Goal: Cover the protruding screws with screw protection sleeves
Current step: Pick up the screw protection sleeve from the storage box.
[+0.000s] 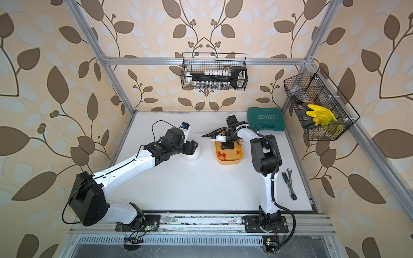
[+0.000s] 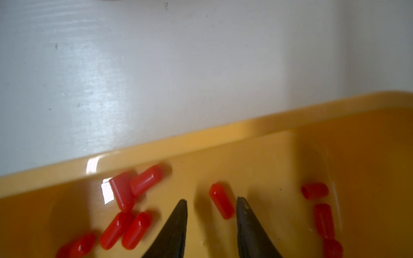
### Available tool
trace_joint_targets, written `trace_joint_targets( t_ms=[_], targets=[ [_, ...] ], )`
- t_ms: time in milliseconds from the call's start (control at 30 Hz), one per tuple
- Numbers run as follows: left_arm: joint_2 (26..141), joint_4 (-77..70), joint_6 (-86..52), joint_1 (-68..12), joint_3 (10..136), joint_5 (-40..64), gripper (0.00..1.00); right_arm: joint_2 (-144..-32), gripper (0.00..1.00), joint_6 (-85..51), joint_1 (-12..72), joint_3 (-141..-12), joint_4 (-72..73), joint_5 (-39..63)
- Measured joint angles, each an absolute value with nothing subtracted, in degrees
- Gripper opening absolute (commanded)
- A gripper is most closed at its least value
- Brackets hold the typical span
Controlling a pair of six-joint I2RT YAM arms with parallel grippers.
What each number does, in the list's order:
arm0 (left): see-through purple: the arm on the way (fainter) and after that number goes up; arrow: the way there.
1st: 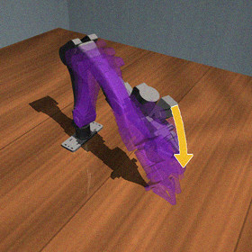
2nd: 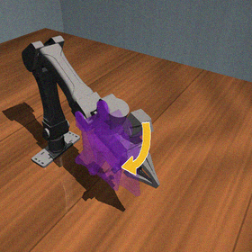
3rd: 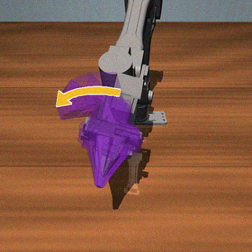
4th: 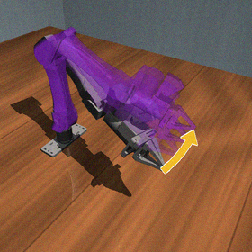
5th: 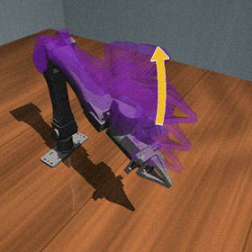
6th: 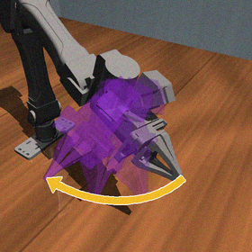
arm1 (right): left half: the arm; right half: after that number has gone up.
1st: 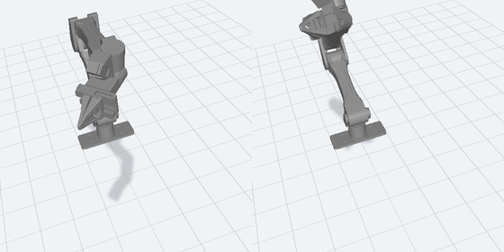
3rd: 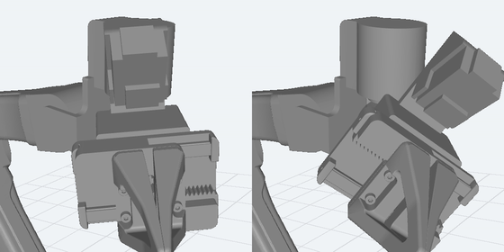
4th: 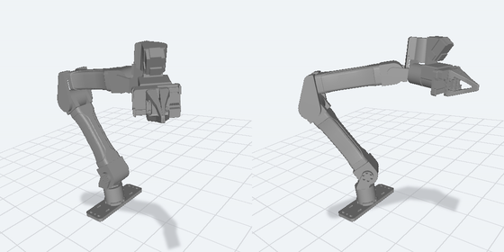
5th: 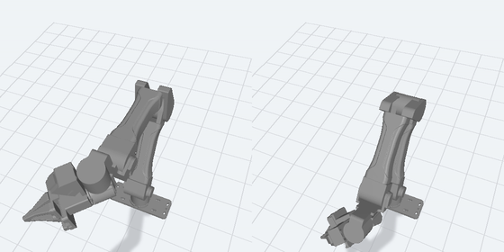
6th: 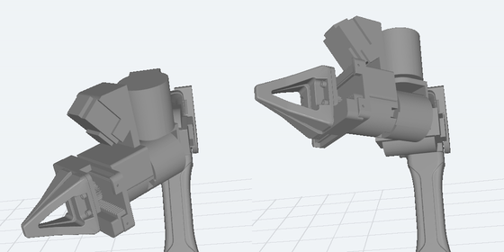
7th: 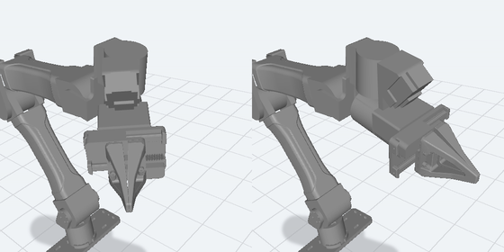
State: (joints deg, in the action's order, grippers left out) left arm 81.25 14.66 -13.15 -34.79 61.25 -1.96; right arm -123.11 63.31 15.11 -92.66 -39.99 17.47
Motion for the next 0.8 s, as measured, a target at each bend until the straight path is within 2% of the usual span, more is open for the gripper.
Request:
trace_joint_targets(
  t_ms=[200, 800],
  targets=[
    [81.17, 14.41, -13.17, -34.79, 60.53, -1.96, 0.72, -123.35, 0.39, 63.31, 16.03, -91.5, -35.99, 15.44],
    [80.09, 14.35, -13.23, -34.79, 59.79, -1.96, 0.72, -124.75, 0.08, 59.4, 16.53, -93.01, -33.65, 13.47]
  ],
)
